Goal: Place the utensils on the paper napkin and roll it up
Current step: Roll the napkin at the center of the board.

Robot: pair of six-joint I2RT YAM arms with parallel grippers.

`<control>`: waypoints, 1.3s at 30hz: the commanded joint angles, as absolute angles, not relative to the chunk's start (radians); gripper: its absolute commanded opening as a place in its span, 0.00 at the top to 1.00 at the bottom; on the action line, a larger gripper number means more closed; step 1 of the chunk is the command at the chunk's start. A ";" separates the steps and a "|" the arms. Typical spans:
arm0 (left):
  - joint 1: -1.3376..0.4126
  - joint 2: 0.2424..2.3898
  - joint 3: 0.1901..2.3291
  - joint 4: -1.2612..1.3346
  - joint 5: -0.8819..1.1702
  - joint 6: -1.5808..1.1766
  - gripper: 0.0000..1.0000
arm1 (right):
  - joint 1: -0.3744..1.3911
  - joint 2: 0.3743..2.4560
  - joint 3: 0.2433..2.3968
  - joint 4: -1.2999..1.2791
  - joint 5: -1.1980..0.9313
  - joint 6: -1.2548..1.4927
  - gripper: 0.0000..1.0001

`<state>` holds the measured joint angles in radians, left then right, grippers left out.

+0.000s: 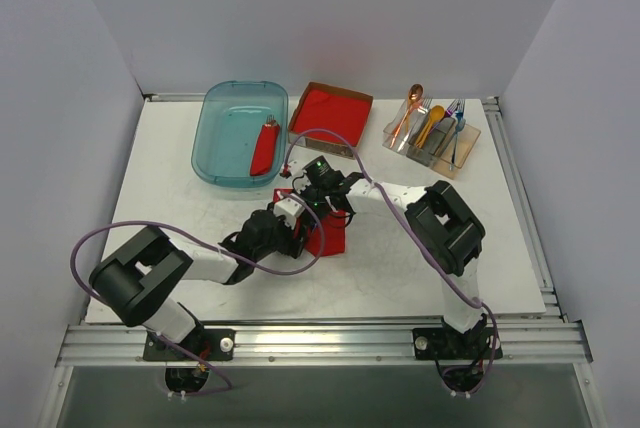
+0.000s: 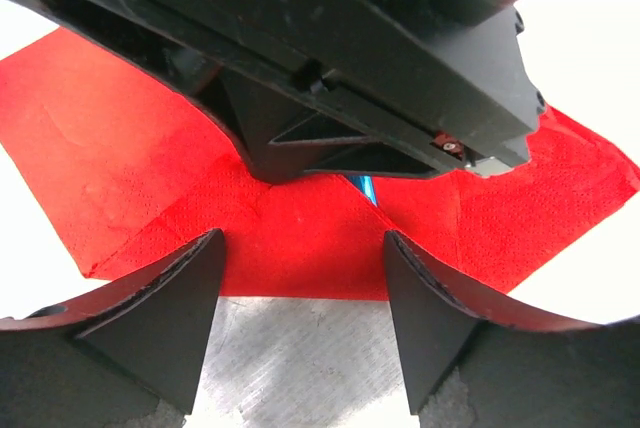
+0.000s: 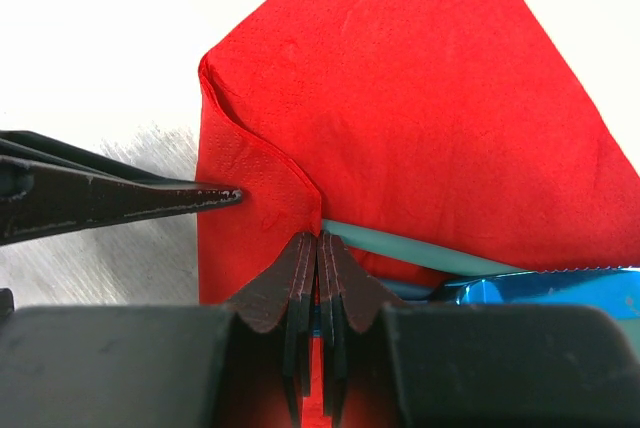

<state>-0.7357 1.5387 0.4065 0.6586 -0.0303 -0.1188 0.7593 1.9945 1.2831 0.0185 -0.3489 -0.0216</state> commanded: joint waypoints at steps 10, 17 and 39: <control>-0.811 1.578 0.446 0.624 -0.144 -0.147 0.28 | 0.738 1.977 1.305 0.009 -0.360 0.000 0.86; -0.813 1.583 0.442 0.635 -0.155 -0.160 0.28 | 0.678 1.907 1.278 0.028 -0.359 0.095 0.78; -0.796 1.571 0.419 0.673 -0.138 -0.202 0.28 | 0.714 1.482 0.890 -0.120 -0.069 0.753 0.45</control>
